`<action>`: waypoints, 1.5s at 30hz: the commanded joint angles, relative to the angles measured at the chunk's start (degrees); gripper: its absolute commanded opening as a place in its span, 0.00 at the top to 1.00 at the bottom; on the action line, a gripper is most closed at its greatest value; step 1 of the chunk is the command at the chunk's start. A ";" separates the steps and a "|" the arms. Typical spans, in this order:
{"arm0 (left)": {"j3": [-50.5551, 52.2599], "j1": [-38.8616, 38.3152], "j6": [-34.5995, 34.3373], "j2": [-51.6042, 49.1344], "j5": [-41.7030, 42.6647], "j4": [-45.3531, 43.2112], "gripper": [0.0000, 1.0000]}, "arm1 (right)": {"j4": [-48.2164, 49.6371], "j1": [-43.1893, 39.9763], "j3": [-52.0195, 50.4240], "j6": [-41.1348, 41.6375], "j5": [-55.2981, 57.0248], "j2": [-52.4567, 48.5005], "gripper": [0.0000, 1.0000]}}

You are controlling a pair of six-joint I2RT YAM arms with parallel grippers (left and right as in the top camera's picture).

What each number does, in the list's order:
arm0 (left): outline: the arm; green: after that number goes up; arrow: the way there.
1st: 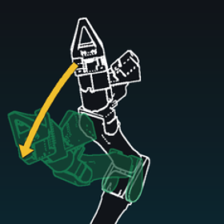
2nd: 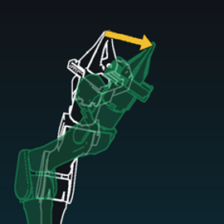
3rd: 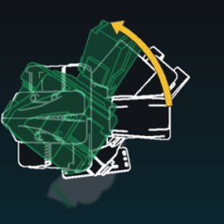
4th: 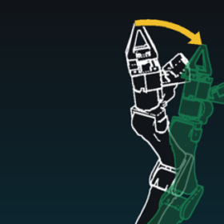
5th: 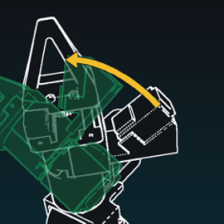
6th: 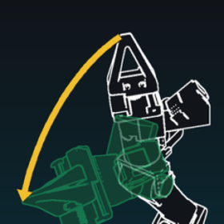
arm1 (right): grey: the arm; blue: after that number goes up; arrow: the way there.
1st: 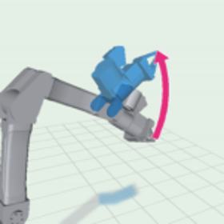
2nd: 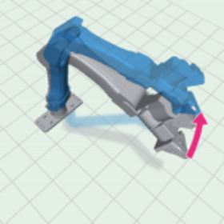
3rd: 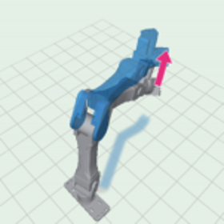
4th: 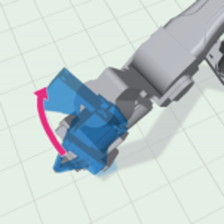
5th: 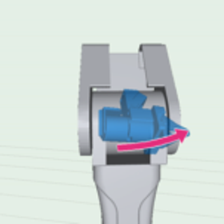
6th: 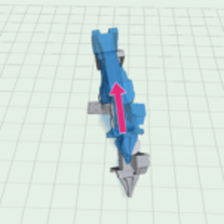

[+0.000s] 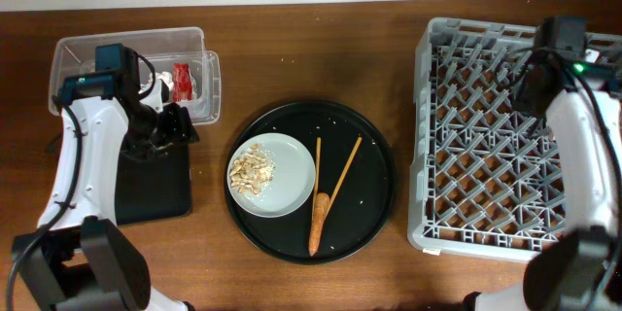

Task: Sort waste into correct bins and load items into the dishwasher rack
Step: 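Place the bowl into the upper right of the dish rack, then grasp a wooden chopstick from the round tray with the right gripper, then place the chopstick into the dish rack with the right gripper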

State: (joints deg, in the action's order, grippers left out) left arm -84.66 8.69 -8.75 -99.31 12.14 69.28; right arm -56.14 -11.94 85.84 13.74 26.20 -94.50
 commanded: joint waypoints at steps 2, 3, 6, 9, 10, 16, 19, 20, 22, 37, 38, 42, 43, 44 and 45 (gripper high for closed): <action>-0.39 -0.42 0.90 1.29 0.46 -0.04 0.21 | -4.61 5.51 0.00 -2.78 -32.76 6.08 0.27; -0.39 -0.44 0.90 1.29 0.46 -0.07 0.18 | -6.05 8.50 -0.20 -2.73 -36.22 5.79 0.27; -0.39 -0.42 0.90 1.29 0.44 -0.04 0.18 | -8.04 20.35 -1.09 2.01 -36.35 3.93 0.27; -0.39 -0.44 0.90 1.29 0.46 0.00 0.18 | -8.02 30.80 -1.33 10.75 -34.86 -0.17 0.26; -0.39 -0.44 0.92 1.29 0.46 0.00 0.17 | -7.98 33.57 -1.33 13.27 -33.83 -2.27 0.26; -0.39 -0.42 0.92 1.29 0.44 0.02 0.14 | -7.26 40.94 -1.33 26.36 -31.52 -15.98 0.26; -0.39 -0.42 0.92 1.29 0.44 0.04 0.14 | -5.55 40.96 -1.33 28.63 -31.78 -20.98 0.26; -0.39 -0.42 0.92 1.29 0.44 0.04 0.13 | -4.74 41.18 -1.33 28.68 -31.71 -21.94 0.26; -0.39 -0.42 0.92 1.29 0.44 0.04 0.13 | -3.10 41.94 -1.36 28.76 -31.50 -23.30 0.27; -0.39 -0.42 0.92 1.29 0.44 0.22 0.13 | -1.90 43.54 -1.66 32.22 -29.42 -27.69 0.91; -0.39 -0.42 0.92 1.29 0.44 0.24 0.13 | -1.90 43.54 -1.66 32.22 -29.59 -27.69 0.96; -0.39 -0.42 0.92 1.29 0.44 0.22 0.13 | -1.90 42.62 -1.46 31.15 -30.25 -25.16 0.96; -0.39 -0.42 0.92 1.29 0.46 0.24 0.13 | -2.01 41.46 -1.01 28.79 -30.23 -22.56 0.96; -0.39 -0.42 0.92 1.29 0.46 0.24 0.13 | -2.21 40.46 -0.42 26.12 -30.23 -20.17 0.96; -0.39 -0.42 0.92 1.29 0.44 0.22 0.14 | -2.93 39.15 0.33 22.45 -30.16 -17.07 0.96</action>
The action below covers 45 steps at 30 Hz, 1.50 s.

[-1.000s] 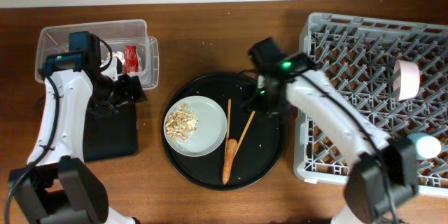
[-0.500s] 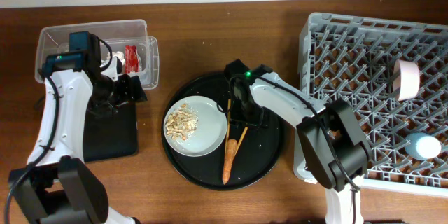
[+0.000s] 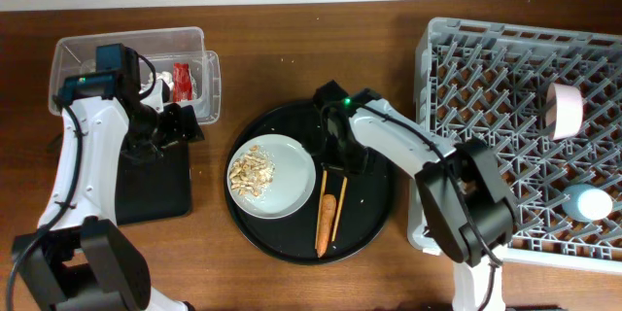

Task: Sort waste into correct bins and load items into the dishwasher rack
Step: 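Place the chopstick into the dish rack with the right gripper, then grasp the second wooden chopstick with the right gripper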

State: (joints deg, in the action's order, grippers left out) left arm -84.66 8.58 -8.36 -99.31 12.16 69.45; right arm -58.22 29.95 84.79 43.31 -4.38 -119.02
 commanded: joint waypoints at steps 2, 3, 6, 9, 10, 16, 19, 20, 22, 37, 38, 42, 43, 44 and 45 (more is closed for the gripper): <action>-0.39 -0.31 0.52 1.29 0.42 0.04 0.13 | -1.77 -5.77 2.34 -13.94 0.52 14.51 0.96; -0.39 -0.31 0.52 1.29 0.42 0.07 0.13 | -2.05 -6.91 2.34 -16.55 0.55 16.96 0.96; -0.39 -0.31 0.52 1.29 0.42 0.04 0.13 | -6.84 -14.14 2.34 -28.65 0.59 24.76 0.96; -0.39 -0.31 0.52 1.29 0.44 0.07 0.13 | -11.61 -21.27 1.44 -34.07 3.56 24.35 0.96; -0.39 -0.31 0.52 1.29 0.44 0.07 0.13 | -11.96 -23.23 0.44 -34.12 5.14 23.93 0.96; -0.39 -0.31 0.50 1.29 0.44 0.11 0.13 | -7.50 -26.27 -5.38 -36.92 5.05 20.52 0.91; -0.39 -0.31 0.50 1.29 0.44 0.15 0.13 | -5.20 -26.23 -5.38 -36.92 5.01 19.96 0.80; -0.39 -0.31 0.50 1.29 0.44 0.26 0.13 | -5.16 -26.23 -5.38 -36.92 4.90 19.96 0.56; -0.39 -0.31 0.50 1.29 0.44 0.26 0.13 | -5.55 -26.23 -5.35 -36.89 4.90 20.20 0.56; -0.39 -0.33 0.50 1.29 0.46 0.52 0.13 | -4.68 -2.27 3.17 -26.21 -6.10 17.75 0.43; -0.39 -0.33 0.50 1.29 0.44 0.52 0.13 | -3.32 -0.85 3.17 -24.30 -5.90 15.08 0.43; -0.39 -0.33 0.50 1.29 0.44 0.52 0.13 | -0.61 1.51 3.17 -17.99 -5.49 4.83 0.44; -0.39 -0.33 0.50 1.29 0.44 0.52 0.14 | 0.24 1.53 3.17 -16.87 -5.51 2.08 0.45; -0.39 -0.33 0.52 1.29 0.46 0.52 0.13 | 1.03 1.53 3.17 -16.37 -5.51 0.44 0.47; -0.39 -0.33 0.50 1.29 0.44 0.52 0.14 | 2.21 1.53 3.17 -16.15 -5.53 -0.98 0.47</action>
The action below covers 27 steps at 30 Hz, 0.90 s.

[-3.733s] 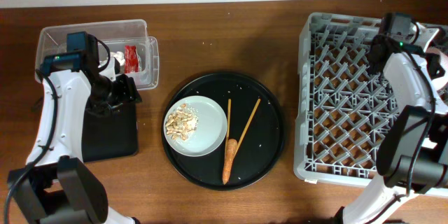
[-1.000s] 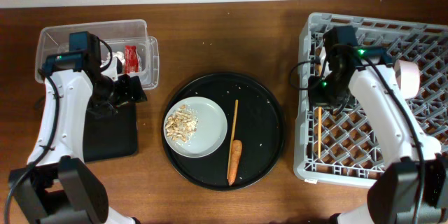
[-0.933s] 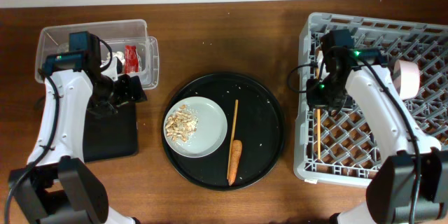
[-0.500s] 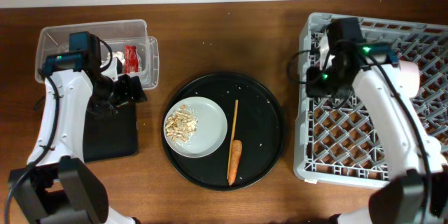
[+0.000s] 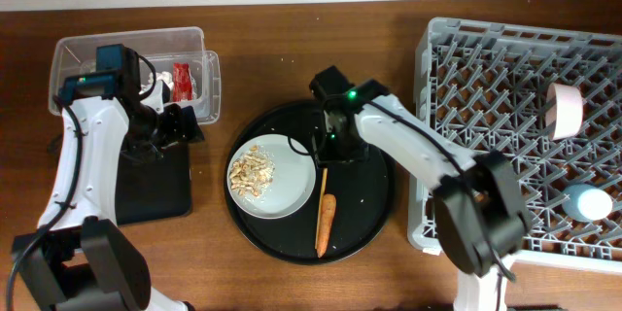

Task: Sort waste into correct bins and load items into the dishwasher rack
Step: 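Grasp the second wooden chopstick with the right gripper, then place the second chopstick into the dish rack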

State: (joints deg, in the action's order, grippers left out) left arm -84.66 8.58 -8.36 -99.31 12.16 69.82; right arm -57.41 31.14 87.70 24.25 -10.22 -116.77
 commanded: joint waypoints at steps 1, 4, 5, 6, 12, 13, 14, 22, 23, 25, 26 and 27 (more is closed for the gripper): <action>-0.39 -0.33 0.50 1.29 0.44 0.15 0.14 | 2.56 0.39 0.26 2.91 0.33 -4.15 0.47; -0.39 -0.33 0.50 1.29 0.44 0.13 0.13 | 4.35 0.42 0.26 6.34 3.56 -5.86 0.48; -0.39 -0.33 0.50 1.29 0.44 0.13 0.13 | 4.46 0.42 0.26 6.32 3.89 -5.90 0.49; -0.39 -0.33 0.50 1.29 0.44 0.13 0.14 | 4.50 0.42 0.26 6.49 4.55 -6.08 0.54; -0.39 -0.33 0.50 1.29 0.46 0.13 0.13 | 4.59 1.55 0.22 8.11 4.96 -6.54 0.71; -0.39 -0.33 0.50 1.29 0.46 0.13 0.13 | 4.79 1.99 0.22 8.26 5.14 -6.54 0.77; -0.39 -0.33 0.50 1.29 0.44 0.13 0.13 | 4.72 2.51 0.22 9.31 5.53 -6.54 0.79; -0.39 -0.33 0.50 1.29 0.44 0.13 0.14 | 4.13 2.38 1.79 13.57 2.89 -5.92 0.96; -0.39 -0.33 0.50 1.29 0.44 0.15 0.13 | 2.89 1.99 2.84 13.53 2.93 -5.22 0.96; -0.39 -0.33 0.50 1.29 0.44 0.13 0.13 | -0.09 0.57 5.84 12.28 2.91 -2.71 0.96; -0.39 -0.33 0.52 1.29 0.44 0.13 0.13 | -1.84 -0.37 7.54 10.78 2.97 -1.09 0.96; -0.39 -0.33 0.50 1.29 0.44 0.15 0.13 | -3.82 -1.62 9.14 9.31 2.97 0.59 0.96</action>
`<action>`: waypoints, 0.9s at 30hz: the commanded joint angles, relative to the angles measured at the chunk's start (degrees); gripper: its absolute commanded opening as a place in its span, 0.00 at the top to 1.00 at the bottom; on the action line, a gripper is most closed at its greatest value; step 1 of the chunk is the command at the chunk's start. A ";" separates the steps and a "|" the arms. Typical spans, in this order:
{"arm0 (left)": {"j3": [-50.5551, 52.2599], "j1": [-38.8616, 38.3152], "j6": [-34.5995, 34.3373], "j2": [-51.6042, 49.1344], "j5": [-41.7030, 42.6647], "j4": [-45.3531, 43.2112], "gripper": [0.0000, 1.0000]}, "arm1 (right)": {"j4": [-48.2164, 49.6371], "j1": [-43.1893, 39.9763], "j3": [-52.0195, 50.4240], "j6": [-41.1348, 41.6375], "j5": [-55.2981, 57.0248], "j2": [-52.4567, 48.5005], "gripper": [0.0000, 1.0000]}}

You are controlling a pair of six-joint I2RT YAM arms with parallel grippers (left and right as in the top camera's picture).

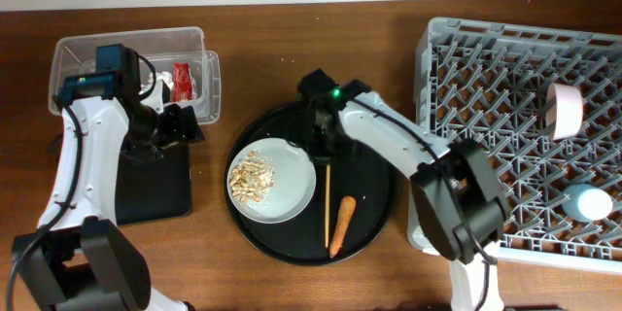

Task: Sort waste into correct bins and load items into the dishwasher rack
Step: 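Place the second chopstick into the dish rack, then grasp the white plate edge with the left gripper and lift it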

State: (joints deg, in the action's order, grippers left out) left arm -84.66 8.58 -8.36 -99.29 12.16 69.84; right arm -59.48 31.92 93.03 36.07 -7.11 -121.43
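Note:
My right gripper (322, 146) is down on the round black tray (374, 160), at the top end of the wooden chopsticks (328, 209). The chopsticks lie as one thin line pointing toward the front. Its jaws are hidden under the wrist, and they seem shut on the sticks. To the right of the chopsticks a carrot (340, 226) lies tilted. The pale plate (292, 194) with oat flakes sits on the tray's left half. Over by the bins, my left gripper (182, 123) hovers open and holds nothing.
A clear bin (126, 47) at the far left holds a red wrapper (182, 80). In front of it sits a black bin (151, 190). The grey dishwasher rack (486, 136) fills the right side. It carries a pink cup (564, 110) and a pale blue item (588, 201).
The right gripper has shifted slightly up and left on the tray. The chopsticks now lie a little further right. The carrot has rolled right and tilted. The left arm has not moved.
At first the right arm was over the rack, and two chopsticks lay apart beside the carrot. Then the right gripper was down on the tray with the sticks close together. Later they lay as one line under it. Now the carrot is nudged aside.

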 commanded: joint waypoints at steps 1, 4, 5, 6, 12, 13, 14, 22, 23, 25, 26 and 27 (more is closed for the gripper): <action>-0.39 -0.33 0.50 1.27 0.46 0.13 0.14 | -4.83 -4.31 5.66 -3.89 0.59 7.63 0.96; -0.39 -0.33 0.50 1.27 0.46 0.13 0.13 | -11.28 -10.71 7.43 -7.98 3.58 13.88 0.96; -0.39 -0.33 0.50 1.27 0.46 0.13 0.13 | -14.80 -14.67 7.43 -11.96 5.31 16.22 0.96; -0.39 -0.33 0.50 1.27 0.48 0.11 0.13 | -16.48 -16.59 7.43 -13.86 6.19 16.85 0.96; -0.39 -0.33 0.50 1.27 2.21 0.13 0.13 | -21.92 -28.98 6.93 -25.07 7.85 16.76 0.96; -0.39 -0.35 0.50 1.27 2.21 0.24 0.13 | -21.05 -29.53 5.33 -27.61 7.87 16.68 0.96; -0.39 -0.61 0.50 1.27 2.19 0.26 0.13 | -20.06 -29.70 4.02 -28.37 7.85 16.55 0.96; -0.39 -5.77 0.50 1.27 1.97 -1.07 0.13 | -3.58 -29.70 -5.84 -28.59 7.56 16.04 0.59; -0.39 -5.99 0.48 1.27 1.99 -1.03 0.14 | -5.29 -29.73 -5.57 -28.61 7.61 16.39 0.55; -0.39 -6.64 0.48 1.27 2.01 -1.03 0.14 | -6.23 -29.81 -4.83 -28.59 7.58 19.98 0.55; -0.39 -7.85 0.48 1.27 2.01 -1.05 0.14 | -6.38 -29.83 -4.22 -28.59 7.58 23.76 0.53; -0.39 -9.42 0.48 1.27 1.99 -1.27 0.14 | -6.60 -30.16 -3.89 -28.59 7.56 26.14 0.49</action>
State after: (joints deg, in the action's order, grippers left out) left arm -84.66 2.22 -8.38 -99.20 13.45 68.93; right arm -65.67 2.33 87.31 7.42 0.21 -103.96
